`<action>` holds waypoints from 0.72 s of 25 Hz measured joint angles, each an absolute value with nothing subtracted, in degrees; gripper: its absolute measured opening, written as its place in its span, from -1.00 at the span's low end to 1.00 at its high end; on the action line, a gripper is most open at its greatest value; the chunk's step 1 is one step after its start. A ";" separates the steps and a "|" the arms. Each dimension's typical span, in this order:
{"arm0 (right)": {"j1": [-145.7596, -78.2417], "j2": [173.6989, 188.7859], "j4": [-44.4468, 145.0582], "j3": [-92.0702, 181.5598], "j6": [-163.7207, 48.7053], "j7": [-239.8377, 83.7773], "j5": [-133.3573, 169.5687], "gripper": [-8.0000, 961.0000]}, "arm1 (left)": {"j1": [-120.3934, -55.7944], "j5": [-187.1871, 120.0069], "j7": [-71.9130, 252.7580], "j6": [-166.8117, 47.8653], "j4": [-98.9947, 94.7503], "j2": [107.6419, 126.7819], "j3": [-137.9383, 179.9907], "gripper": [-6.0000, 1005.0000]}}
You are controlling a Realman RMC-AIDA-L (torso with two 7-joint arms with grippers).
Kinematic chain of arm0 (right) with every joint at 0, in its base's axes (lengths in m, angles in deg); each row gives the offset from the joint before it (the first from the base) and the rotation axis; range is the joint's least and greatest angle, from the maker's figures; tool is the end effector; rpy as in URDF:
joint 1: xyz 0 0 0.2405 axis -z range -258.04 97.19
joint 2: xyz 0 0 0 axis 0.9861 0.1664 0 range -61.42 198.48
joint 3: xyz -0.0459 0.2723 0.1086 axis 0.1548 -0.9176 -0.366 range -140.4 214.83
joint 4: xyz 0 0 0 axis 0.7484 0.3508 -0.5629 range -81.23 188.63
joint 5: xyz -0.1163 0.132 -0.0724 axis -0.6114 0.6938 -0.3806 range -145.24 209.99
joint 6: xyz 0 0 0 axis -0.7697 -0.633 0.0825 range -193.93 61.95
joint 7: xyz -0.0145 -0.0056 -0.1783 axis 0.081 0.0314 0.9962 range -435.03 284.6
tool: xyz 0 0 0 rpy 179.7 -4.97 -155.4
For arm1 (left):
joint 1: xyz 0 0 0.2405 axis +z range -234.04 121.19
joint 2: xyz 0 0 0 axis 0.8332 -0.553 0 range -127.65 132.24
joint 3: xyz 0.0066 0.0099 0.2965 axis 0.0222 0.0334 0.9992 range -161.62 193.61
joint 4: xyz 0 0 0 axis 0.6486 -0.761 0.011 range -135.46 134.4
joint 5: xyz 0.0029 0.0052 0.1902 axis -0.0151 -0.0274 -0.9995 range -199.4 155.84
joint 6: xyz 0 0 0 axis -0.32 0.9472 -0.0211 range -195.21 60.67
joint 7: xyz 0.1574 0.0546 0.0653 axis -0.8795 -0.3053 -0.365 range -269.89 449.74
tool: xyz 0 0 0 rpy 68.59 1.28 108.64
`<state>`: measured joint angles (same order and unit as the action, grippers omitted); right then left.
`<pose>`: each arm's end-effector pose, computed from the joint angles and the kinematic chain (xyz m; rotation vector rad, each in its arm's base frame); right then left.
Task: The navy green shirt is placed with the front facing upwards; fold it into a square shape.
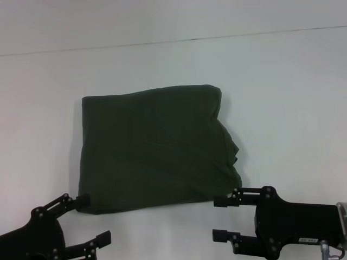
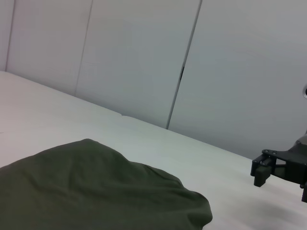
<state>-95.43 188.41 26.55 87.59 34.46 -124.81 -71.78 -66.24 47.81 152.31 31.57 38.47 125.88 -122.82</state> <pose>0.2947 0.2186 -0.0824 -2.7860 0.3363 0.9647 -0.3148 0.2175 -0.0718 -2.6651 -0.6113 -0.8439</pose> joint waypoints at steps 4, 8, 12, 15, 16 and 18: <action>-95.68 188.41 26.55 87.60 34.21 -124.90 -71.78 0.27 | -66.17 47.81 152.31 31.59 38.47 125.86 -122.82 0.86; -96.18 188.41 26.82 87.63 34.20 -124.94 -71.75 0.27 | -65.83 47.83 151.03 31.54 38.49 125.86 -122.87 0.86; -96.60 188.41 27.65 87.67 34.22 -124.96 -71.73 0.27 | -64.82 47.83 149.65 31.69 38.49 125.90 -122.89 0.86; -96.72 188.40 27.76 87.65 34.22 -124.96 -71.76 0.27 | -64.61 47.83 149.43 31.90 38.44 125.94 -122.50 0.86; -96.76 188.39 27.76 87.65 34.22 -124.96 -71.76 0.27 | -64.60 47.83 149.43 32.05 38.42 125.93 -122.39 0.86; -96.84 188.35 27.77 87.66 34.20 -124.98 -71.77 0.27 | -64.60 47.82 149.43 32.18 38.41 125.93 -122.31 0.86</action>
<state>-96.84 188.35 27.77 87.66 34.20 -124.98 -71.77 -64.60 47.82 149.43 32.18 38.41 125.93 -122.31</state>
